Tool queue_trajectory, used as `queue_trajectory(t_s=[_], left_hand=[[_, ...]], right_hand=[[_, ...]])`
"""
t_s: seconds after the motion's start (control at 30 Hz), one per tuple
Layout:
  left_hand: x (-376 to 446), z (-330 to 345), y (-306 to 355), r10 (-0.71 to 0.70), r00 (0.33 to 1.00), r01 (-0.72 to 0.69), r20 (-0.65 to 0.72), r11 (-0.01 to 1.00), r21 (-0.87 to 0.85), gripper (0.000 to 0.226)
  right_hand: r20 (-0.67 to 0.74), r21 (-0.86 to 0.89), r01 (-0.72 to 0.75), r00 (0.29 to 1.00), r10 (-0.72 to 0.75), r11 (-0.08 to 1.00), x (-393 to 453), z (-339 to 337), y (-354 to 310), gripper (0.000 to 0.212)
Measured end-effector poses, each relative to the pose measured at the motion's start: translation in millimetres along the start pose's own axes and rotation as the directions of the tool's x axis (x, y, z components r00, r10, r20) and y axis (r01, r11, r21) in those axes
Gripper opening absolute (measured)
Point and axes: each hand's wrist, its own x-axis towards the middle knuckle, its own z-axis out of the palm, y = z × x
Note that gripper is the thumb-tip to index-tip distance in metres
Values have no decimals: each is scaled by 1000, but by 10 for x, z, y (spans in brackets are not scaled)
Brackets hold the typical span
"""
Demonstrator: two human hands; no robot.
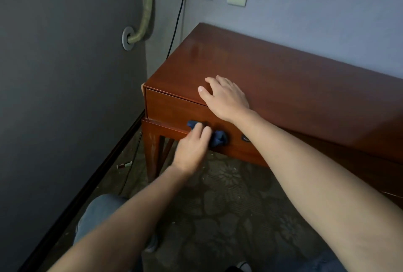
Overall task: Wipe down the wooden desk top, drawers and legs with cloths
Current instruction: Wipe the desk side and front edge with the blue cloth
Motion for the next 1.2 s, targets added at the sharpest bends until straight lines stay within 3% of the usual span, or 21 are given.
queue_trajectory(t_s=[0.03, 0.13, 0.27, 0.37, 0.47, 0.6, 0.7, 0.87, 0.93, 1.07, 1.2], left_hand=[[-24, -61, -127, -10, 1000, 10, 13, 1000, 21, 50], [-87, -216, -494, -221, 975, 221, -41, 975, 4, 48], [-94, -123, -343, -302, 950, 303, -80, 953, 7, 46], [-115, 117, 49, -136, 990, 136, -29, 991, -9, 47], [-51, 384, 442, 63, 998, -63, 19, 998, -26, 26], [21, 553, 549, 331, 937, -336, 108, 942, 23, 40], [40, 425, 319, 486, 864, -500, 130, 859, 111, 35], [-65, 280, 16, 379, 900, -418, 214, 890, 181, 70], [-53, 339, 143, 387, 909, -411, 155, 894, 178, 64], [1, 648, 608, 492, 864, -503, 108, 857, 111, 27], [82, 1019, 1183, 617, 770, -629, 159, 777, 31, 30]], right_hand=[[24, 15, 14, 1000, -14, 1000, -36, -28, 39, 62], [98, -39, 83, 992, -78, 996, -210, -101, 213, 63], [138, -143, -9, 990, 29, 990, -468, -197, 666, 72], [161, -73, -72, 983, 83, 995, -508, -180, 869, 71], [146, -41, -90, 985, 96, 995, -463, -132, 854, 67], [116, -42, -90, 989, 94, 995, -484, -129, 860, 65], [114, -26, -85, 990, 87, 996, -504, -144, 860, 66], [139, -10, -74, 987, 75, 997, -503, -162, 851, 67], [132, -19, -64, 989, 66, 998, -500, -153, 835, 68], [111, -35, -48, 992, 51, 998, -506, -140, 828, 68], [95, -58, -38, 995, 44, 998, -516, -121, 822, 68]])
